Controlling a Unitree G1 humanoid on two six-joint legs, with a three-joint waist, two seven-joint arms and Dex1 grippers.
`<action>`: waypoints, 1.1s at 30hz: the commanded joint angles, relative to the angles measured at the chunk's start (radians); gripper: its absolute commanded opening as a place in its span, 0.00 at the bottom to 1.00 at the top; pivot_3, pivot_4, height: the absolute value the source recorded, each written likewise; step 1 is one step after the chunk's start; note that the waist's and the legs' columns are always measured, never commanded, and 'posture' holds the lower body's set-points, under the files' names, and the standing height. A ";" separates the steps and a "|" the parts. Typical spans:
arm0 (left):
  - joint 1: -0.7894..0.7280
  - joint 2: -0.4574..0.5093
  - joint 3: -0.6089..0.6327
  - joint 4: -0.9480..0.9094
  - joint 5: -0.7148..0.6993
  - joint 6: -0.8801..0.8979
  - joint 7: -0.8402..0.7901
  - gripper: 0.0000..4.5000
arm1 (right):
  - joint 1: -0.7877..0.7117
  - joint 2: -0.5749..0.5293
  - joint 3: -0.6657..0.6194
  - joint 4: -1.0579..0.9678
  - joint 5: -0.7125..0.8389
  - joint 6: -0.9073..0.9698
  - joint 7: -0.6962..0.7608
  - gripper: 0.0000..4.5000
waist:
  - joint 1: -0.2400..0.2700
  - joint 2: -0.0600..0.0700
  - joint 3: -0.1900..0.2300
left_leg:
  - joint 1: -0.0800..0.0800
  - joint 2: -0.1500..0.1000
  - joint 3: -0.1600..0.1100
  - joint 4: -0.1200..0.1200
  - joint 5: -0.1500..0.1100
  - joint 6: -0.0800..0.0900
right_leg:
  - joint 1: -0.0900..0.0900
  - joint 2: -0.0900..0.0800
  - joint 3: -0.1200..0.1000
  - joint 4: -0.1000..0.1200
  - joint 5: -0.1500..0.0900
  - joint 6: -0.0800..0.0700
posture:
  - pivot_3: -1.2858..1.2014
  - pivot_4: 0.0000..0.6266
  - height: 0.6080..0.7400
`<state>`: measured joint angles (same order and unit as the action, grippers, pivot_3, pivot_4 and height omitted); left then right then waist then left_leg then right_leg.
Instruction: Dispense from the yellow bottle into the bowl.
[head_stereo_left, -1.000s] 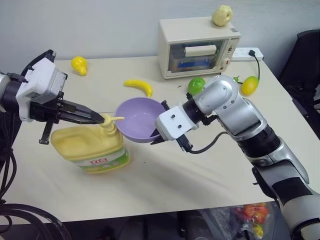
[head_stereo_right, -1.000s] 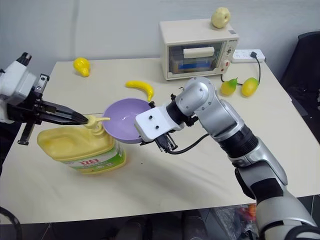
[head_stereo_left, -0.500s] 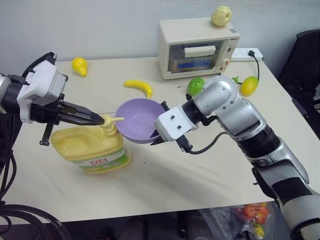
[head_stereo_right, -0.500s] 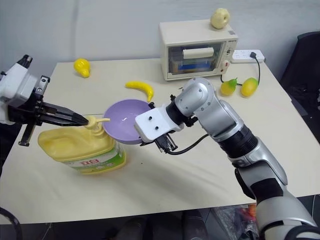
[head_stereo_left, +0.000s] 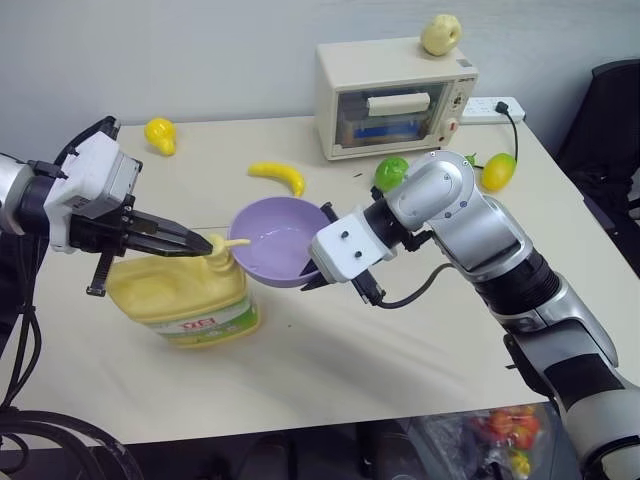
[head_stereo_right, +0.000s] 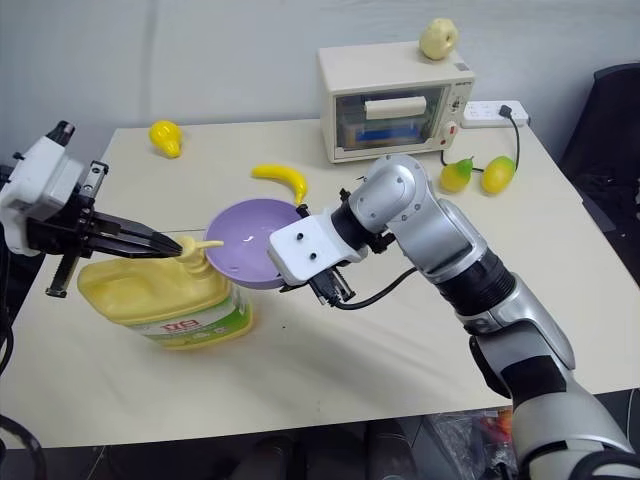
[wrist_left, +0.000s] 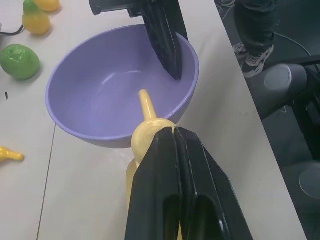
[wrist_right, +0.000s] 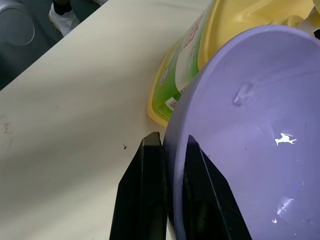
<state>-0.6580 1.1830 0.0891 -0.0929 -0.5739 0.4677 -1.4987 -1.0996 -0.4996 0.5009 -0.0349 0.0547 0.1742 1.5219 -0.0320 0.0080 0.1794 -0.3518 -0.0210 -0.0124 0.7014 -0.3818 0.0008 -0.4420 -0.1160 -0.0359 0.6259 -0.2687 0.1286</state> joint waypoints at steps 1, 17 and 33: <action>0.053 -0.018 -0.127 0.026 0.092 0.026 -0.009 0.01 | -0.034 0.016 -0.006 -0.030 0.016 -0.018 0.017 0.00 | 0.000 0.001 -0.001 | 0.000 0.000 0.000 0.000 0.000 0.000 | 0.000 0.000 0.000 0.000 0.000 0.000 | 0.52 0.24 1.00; -0.196 0.081 0.170 -0.051 -0.267 0.449 0.030 0.40 | 0.043 -0.047 -0.044 -0.030 0.008 -0.024 -0.018 0.00 | -0.021 -0.009 0.005 | -0.006 0.000 -0.002 -0.001 -0.001 0.000 | -0.005 -0.002 -0.004 -0.002 0.000 0.000 | 0.52 0.24 1.00; 0.499 0.141 0.871 -0.371 -0.196 0.637 -0.015 0.99 | 0.370 -0.154 -0.126 0.372 -0.221 -0.350 -0.437 0.00 | -0.019 -0.010 0.005 | -0.005 0.001 -0.001 -0.002 -0.001 -0.001 | -0.004 -0.001 -0.004 -0.004 -0.001 -0.001 | 0.52 0.24 1.00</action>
<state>-0.1680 1.3263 0.8993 -0.4388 -0.7769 1.1030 -1.4997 -0.7097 -0.6599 0.4107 0.3222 -0.1547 -0.1195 1.1372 -0.0511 -0.0020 0.1846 -0.3571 -0.0202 -0.0133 0.6995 -0.3824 0.0002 -0.4456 -0.1170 -0.0397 0.6218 -0.2695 0.1271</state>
